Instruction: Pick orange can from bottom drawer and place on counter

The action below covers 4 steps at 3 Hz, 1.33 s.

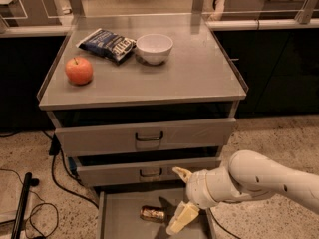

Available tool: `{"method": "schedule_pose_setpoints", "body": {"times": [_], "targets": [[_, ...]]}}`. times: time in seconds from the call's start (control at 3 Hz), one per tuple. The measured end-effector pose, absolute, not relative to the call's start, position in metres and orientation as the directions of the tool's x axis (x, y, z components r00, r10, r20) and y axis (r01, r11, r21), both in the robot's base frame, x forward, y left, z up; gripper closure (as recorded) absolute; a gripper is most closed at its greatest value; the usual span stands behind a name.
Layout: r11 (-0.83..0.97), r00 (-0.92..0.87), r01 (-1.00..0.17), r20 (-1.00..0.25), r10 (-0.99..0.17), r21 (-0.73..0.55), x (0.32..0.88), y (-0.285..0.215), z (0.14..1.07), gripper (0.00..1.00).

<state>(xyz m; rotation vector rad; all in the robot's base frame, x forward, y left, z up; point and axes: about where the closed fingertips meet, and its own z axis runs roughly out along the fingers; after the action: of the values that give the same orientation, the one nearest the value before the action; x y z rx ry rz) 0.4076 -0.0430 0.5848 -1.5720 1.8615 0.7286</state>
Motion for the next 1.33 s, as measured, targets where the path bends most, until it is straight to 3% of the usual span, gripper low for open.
{"method": "schedule_pose_setpoints", "body": {"times": [1.33], "targets": [[0.161, -0.102, -0.987, -0.782, -0.615, 0.002, 0.445, -0.036, 0.476, 0.0]]}}
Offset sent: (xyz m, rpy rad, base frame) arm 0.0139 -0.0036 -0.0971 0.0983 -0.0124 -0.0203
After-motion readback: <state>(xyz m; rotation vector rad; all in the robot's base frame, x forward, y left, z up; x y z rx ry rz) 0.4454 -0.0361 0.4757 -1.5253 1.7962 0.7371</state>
